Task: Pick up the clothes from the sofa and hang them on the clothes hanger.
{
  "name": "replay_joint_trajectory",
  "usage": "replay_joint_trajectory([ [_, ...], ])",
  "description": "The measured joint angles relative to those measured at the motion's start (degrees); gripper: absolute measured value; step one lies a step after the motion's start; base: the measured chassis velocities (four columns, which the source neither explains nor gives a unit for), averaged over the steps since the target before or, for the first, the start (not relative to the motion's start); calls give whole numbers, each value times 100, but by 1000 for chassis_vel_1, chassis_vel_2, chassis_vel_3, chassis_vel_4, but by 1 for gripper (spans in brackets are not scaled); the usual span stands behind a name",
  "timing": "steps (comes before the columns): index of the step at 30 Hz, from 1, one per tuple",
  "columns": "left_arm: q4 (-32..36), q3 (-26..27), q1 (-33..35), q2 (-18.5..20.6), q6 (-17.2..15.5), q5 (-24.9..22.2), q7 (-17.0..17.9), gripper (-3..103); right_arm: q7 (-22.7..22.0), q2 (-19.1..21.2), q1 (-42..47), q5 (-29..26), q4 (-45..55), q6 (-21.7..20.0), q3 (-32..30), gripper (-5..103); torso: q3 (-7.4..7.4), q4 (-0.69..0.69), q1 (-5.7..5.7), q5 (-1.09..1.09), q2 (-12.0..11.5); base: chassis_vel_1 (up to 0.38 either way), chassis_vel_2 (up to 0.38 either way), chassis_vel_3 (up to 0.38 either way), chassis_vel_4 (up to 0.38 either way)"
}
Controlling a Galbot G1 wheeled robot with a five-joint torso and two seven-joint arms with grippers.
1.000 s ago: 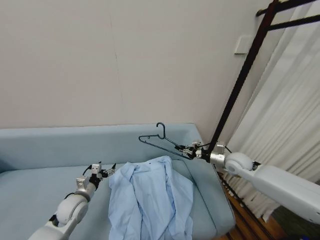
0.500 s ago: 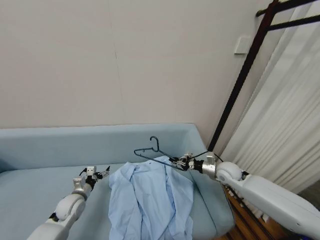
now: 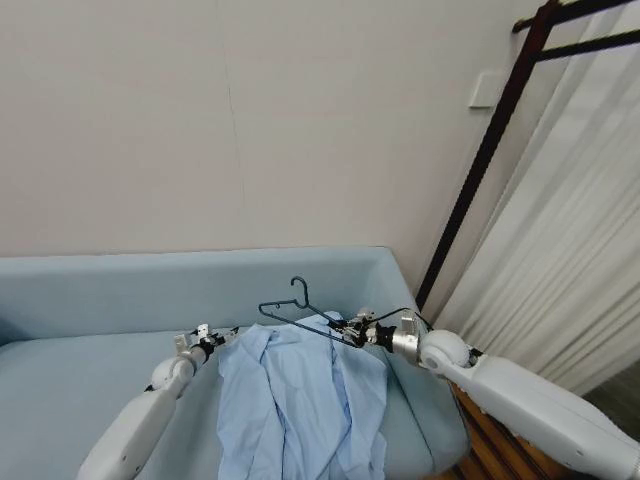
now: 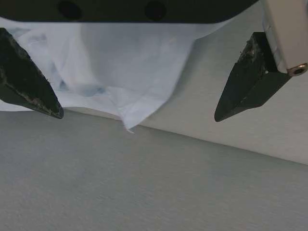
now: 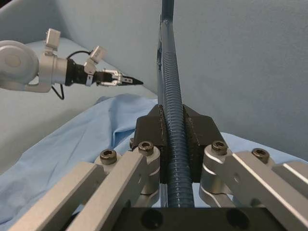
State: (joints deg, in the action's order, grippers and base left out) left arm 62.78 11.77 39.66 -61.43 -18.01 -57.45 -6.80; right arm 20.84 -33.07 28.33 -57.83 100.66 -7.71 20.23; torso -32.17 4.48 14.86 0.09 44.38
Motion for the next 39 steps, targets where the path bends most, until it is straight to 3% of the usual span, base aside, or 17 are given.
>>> replay_joint_trajectory([
  [8,-746,-248,-434,-306,-93,23,-69,103,-195,-46,10,-4,-30,0,12,12,0,-2,0,-1,0,0,0,0,0],
  [12,-950,-324,-523,-318,-119,20,-111,93,-250,-23,-2,-13,-78,6,12,12,0,-2,0,0,0,0,0,0,0],
  [14,-982,-337,-534,-321,-122,17,-126,93,-260,-19,-7,-14,-83,8,13,12,1,-2,0,0,0,0,0,0,0],
  [20,-1097,-379,-570,-396,-145,12,-190,66,-359,21,-20,-31,-46,23,36,12,0,-2,0,-1,0,0,0,0,0],
  [23,-1099,-379,-557,-407,-149,12,-196,60,-380,37,-29,-41,-22,26,46,12,1,-2,0,-1,0,0,0,0,0],
  [31,-981,-319,-451,-408,-150,13,-158,23,-471,100,-37,-45,42,33,56,12,1,-2,0,-1,0,0,0,0,0],
  [33,-945,-308,-434,-399,-149,15,-146,23,-480,109,-29,-46,57,34,56,12,1,-2,0,-1,0,0,0,0,0],
  [35,-796,-255,-364,-369,-125,25,-90,12,-488,135,-8,-48,100,34,56,12,1,-1,0,-1,0,0,0,0,0],
  [36,-399,-137,-186,-249,-102,44,-25,1,-489,179,43,-99,172,23,52,12,1,-1,0,-1,0,0,0,0,0],
  [39,-63,-46,-20,-109,-99,65,16,0,-465,209,81,-135,189,-2,46,12,1,-1,0,-2,0,0,0,0,0],
])
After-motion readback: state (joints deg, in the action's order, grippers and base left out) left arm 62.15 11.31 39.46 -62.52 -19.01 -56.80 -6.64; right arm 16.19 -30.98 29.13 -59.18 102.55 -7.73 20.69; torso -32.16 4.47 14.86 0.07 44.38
